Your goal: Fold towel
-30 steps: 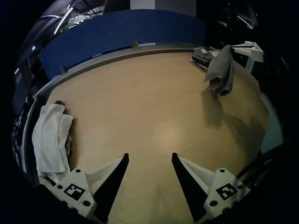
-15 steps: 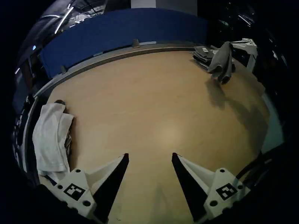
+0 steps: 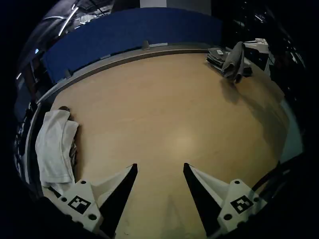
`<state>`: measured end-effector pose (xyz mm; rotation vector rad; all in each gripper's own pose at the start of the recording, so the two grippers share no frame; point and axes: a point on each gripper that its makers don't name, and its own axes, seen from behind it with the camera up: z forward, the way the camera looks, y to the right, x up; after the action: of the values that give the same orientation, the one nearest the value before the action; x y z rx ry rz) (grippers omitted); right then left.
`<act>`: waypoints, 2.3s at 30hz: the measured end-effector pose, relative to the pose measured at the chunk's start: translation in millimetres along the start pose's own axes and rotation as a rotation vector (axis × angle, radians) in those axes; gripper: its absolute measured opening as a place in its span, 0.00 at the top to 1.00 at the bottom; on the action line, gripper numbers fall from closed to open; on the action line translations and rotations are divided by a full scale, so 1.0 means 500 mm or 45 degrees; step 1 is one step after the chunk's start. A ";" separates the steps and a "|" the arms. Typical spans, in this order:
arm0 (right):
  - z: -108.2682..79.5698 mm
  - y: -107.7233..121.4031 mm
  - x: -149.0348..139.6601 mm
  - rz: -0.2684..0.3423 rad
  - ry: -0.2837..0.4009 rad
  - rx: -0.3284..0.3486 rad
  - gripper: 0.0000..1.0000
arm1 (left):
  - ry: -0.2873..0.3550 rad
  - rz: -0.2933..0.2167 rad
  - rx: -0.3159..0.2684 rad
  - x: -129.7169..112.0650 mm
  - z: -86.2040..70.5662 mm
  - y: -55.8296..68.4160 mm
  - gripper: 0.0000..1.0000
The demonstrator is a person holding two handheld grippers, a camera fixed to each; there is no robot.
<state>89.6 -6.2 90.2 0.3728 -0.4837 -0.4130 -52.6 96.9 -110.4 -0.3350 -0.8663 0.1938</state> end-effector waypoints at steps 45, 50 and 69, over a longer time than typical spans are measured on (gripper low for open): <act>-0.033 0.048 -0.247 0.224 -0.162 -0.114 0.97 | -0.028 0.039 0.003 -0.002 0.014 0.018 0.15; -0.042 0.052 -0.255 0.283 -0.162 -0.136 0.97 | -0.027 0.046 -0.001 0.001 0.014 0.023 0.15; -0.080 0.077 -0.487 0.517 -0.438 -0.284 0.97 | -0.031 0.057 0.001 -0.007 0.007 0.024 0.15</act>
<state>-75.1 148.8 -15.2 -0.0197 -0.8219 -0.1315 -58.0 107.8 -114.9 -0.3522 -0.8834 0.2405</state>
